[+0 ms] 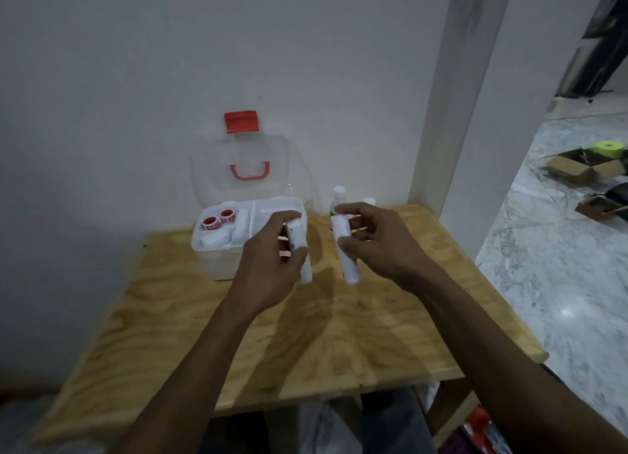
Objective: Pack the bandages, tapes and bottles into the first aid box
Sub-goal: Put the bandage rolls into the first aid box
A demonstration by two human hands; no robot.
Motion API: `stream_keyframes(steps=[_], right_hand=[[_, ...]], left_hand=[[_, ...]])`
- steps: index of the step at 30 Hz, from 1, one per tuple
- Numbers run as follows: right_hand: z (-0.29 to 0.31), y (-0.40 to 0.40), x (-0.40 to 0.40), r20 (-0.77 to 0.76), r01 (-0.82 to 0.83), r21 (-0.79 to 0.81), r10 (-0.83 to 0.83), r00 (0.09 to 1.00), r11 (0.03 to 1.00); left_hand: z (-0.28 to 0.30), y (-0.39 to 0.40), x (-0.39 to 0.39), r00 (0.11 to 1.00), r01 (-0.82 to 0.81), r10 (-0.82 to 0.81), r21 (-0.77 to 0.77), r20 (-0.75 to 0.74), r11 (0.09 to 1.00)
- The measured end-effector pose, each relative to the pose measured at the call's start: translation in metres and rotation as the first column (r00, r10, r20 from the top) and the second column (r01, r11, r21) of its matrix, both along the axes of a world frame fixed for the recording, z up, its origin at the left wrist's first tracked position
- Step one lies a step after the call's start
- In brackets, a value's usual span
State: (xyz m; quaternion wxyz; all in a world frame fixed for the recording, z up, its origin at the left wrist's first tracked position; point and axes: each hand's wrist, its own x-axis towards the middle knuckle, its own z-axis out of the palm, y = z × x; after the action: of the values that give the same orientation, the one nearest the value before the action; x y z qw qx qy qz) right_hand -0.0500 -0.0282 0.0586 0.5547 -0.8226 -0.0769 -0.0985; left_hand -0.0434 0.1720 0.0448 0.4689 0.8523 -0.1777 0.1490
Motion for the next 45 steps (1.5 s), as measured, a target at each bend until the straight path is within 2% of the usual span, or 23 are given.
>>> stream_keyframes(steps=[8,14,18,24,28,32,36,45], right_hand=[[0.032,0.054,0.038,0.208,0.028,0.016,-0.030,0.978,0.999],[0.029,0.075,0.073,0.260,0.058,-0.039,-0.046,0.965,0.998],[0.014,0.082,0.088,0.219,0.028,-0.188,0.014,0.976,0.982],[-0.007,0.086,0.103,0.101,-0.017,-0.414,0.064,0.993,0.910],[-0.007,0.090,0.106,0.021,-0.076,-0.491,0.099,0.995,0.868],[-0.004,0.093,0.108,-0.050,-0.139,-0.538,0.133,0.990,0.831],[0.001,0.092,0.108,-0.161,-0.231,-0.513,0.172,0.972,0.827],[0.001,0.092,0.106,-0.215,-0.240,-0.470,0.154,0.964,0.849]], left_hand=[[0.044,0.048,0.035,0.972,-0.209,0.214,-0.058,0.094,0.976],[0.043,0.047,0.067,0.976,-0.215,0.213,0.037,0.042,0.976],[0.027,0.048,0.079,0.980,-0.200,0.191,0.210,0.063,0.957],[0.001,0.051,0.084,0.976,-0.174,0.209,0.371,-0.055,0.912],[-0.008,0.051,0.089,0.974,-0.195,0.225,0.449,-0.015,0.872],[-0.012,0.054,0.091,0.970,-0.197,0.243,0.518,-0.021,0.833],[-0.007,0.058,0.088,0.973,-0.147,0.221,0.560,-0.067,0.816],[-0.006,0.061,0.077,0.981,-0.114,0.172,0.449,-0.090,0.886]])
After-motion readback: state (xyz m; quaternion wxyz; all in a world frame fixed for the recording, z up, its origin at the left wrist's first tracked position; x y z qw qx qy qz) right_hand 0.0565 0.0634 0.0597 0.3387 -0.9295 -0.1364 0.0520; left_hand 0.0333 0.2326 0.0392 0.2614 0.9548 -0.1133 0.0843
